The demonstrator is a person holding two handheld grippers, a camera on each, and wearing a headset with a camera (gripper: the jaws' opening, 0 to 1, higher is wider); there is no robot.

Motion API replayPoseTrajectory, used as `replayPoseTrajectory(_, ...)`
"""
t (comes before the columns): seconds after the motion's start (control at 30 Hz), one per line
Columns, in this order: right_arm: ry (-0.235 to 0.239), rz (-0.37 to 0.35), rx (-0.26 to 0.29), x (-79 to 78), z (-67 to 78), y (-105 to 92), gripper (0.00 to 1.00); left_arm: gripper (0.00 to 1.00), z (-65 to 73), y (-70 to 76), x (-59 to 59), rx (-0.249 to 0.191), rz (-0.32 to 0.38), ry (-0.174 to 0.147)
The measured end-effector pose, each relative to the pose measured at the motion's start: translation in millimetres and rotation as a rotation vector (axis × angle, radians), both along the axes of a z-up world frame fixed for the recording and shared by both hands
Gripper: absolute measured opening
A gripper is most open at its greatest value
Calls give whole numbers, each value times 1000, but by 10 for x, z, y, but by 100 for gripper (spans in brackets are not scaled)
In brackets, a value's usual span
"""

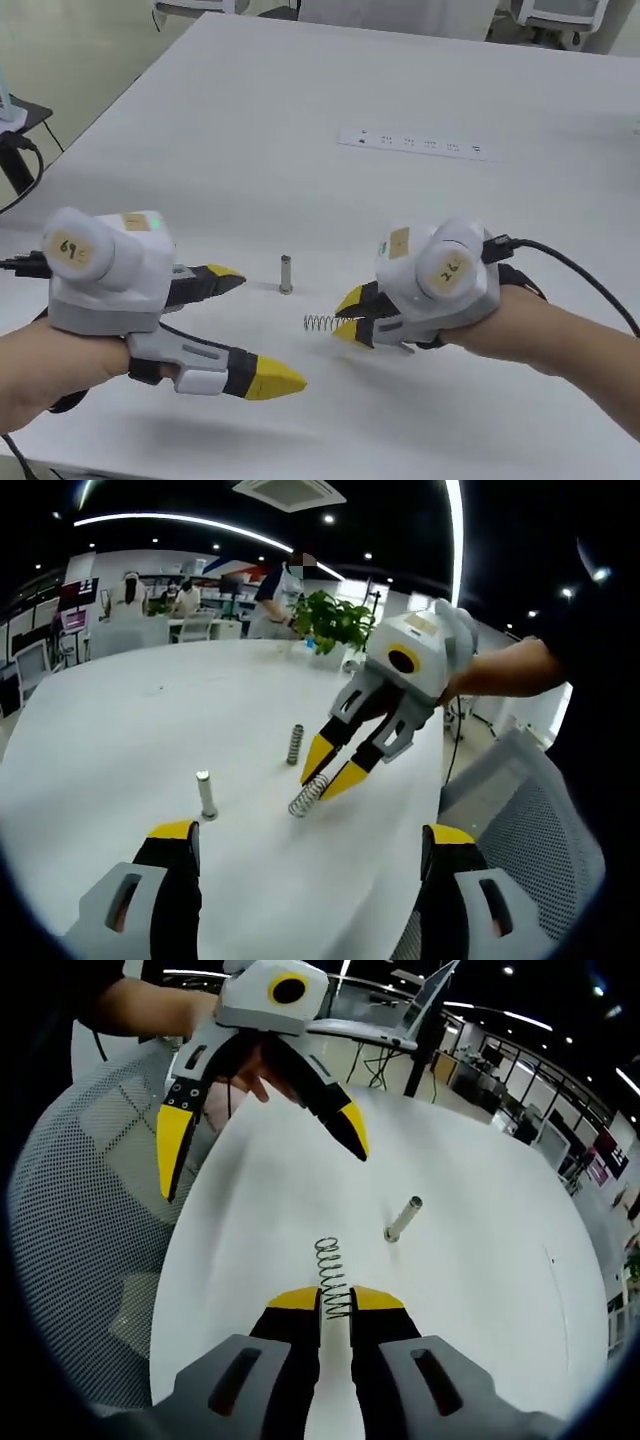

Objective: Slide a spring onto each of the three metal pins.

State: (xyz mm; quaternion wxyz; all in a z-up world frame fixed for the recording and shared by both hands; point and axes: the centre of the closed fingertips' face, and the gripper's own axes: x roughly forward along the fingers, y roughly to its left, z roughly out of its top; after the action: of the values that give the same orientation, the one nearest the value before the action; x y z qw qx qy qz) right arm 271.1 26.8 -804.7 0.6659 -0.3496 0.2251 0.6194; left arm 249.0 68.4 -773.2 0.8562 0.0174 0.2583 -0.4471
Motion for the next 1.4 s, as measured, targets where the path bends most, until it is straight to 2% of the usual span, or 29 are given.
replayPoseTrajectory(0.2, -10, -10, 5, -21, 115, -85, 8, 84, 25, -78, 34, -7, -24, -4)
replayPoseTrajectory(0.37, -12, -16, -13, -73, 138, -134, 8, 68, 16, -184, -16, -3, -73, 20)
replayPoseTrajectory(0.5, 1, -27, 4, -129, 176, -159, 8, 62, 36, -290, -21, -8, -100, 0)
replayPoseTrajectory(0.63, 5, -36, 7, -153, 176, -185, 8, 57, 33, -370, 6, -7, -122, 5)
replayPoseTrajectory(0.73, 8, -44, 13, -160, 189, -218, 8, 52, 72, -436, 14, -2, -157, -12)
replayPoseTrajectory(0.83, 10, -54, 20, -155, 213, -239, 8, 44, 69, -473, 50, -5, -169, -17)
replayPoseTrajectory(0.9, 11, -61, 23, -152, 232, -245, 8, 36, 40, -500, 69, 11, -188, -26)
replayPoseTrajectory(0.97, 7, -63, 29, -157, 266, -252, 8, 34, 41, -533, 68, 13, -204, -27)
replayPoseTrajectory(1.13, 13, -69, 43, -187, 316, -265, 8, 29, 117, -610, 123, -15, -211, -65)
replayPoseTrajectory(1.33, 14, -78, 58, -193, 351, -281, 8, 21, 143, -683, 103, -25, -237, -72)
replayPoseTrajectory(1.4, 14, -79, 59, -199, 354, -286, 8, 20, 133, -701, 79, -30, -244, -60)
